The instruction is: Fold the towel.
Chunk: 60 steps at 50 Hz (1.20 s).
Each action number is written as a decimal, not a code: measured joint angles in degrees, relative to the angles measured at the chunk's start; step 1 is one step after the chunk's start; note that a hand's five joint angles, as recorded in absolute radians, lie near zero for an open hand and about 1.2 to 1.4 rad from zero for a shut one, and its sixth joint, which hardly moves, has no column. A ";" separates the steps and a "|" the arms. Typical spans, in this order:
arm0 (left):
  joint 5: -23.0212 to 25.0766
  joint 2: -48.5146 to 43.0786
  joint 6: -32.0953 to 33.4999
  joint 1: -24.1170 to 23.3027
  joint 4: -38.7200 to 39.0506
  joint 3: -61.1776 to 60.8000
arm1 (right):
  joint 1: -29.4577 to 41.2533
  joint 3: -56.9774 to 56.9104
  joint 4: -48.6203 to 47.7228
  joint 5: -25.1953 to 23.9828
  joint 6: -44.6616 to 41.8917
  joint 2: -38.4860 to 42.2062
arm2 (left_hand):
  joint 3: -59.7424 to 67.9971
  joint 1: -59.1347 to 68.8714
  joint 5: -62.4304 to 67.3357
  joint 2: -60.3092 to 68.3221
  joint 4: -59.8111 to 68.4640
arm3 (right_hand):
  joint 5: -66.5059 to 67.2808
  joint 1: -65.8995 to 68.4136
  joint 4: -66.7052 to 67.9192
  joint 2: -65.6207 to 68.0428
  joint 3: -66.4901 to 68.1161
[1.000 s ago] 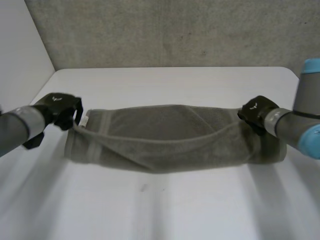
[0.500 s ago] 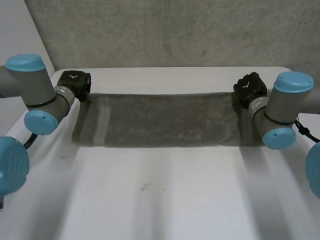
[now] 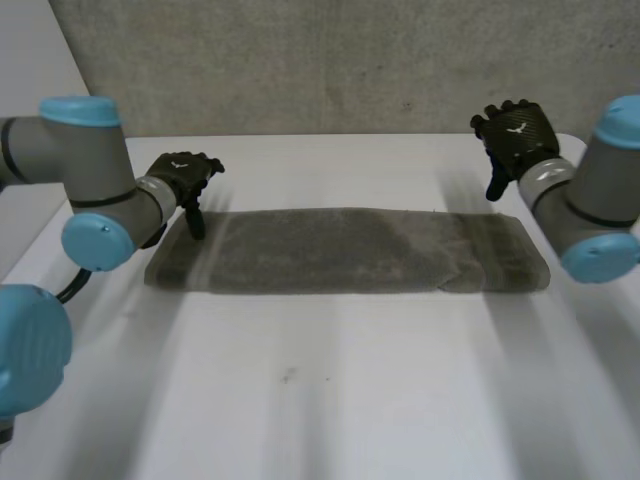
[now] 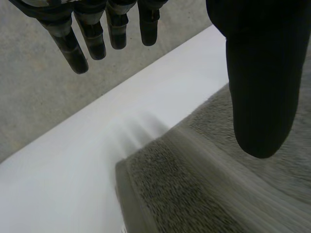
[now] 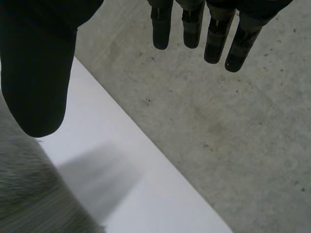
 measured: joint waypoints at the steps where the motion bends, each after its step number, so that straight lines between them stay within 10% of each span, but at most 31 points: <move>1: 0.12 1.96 -0.39 0.22 -0.68 -1.94 | -0.92 2.86 0.62 -1.03 1.04 -2.65 | -0.06 -0.09 -0.01 -0.09 -0.07 | 0.00 0.00 0.00 0.00 0.00; 18: 4.38 32.83 -4.76 1.92 22.26 -43.67 | -9.33 16.15 19.90 -5.56 1.24 -10.75 | 0.06 -0.22 -0.11 0.03 0.00 | -0.17 0.00 0.00 0.00 0.00; 31: 5.88 46.03 -4.66 1.74 41.12 -69.34 | -11.00 21.52 11.17 -6.32 -0.71 -5.54 | 0.06 -0.19 -0.11 0.04 0.00 | 13.12 11.84 14.54 14.74 15.74; 42: 5.75 46.64 -4.80 1.11 42.78 -73.16 | -11.35 21.60 3.70 -5.88 -6.09 -1.25 | 0.07 -0.19 -0.11 0.03 0.00 | 50.95 41.95 53.46 53.64 54.09; 60: 5.70 49.25 -4.80 1.32 42.62 -74.30 | -23.39 16.34 2.21 -1.12 -22.70 -2.27 | 0.06 -0.19 -0.11 0.03 0.00 | 51.89 42.06 55.14 54.47 55.32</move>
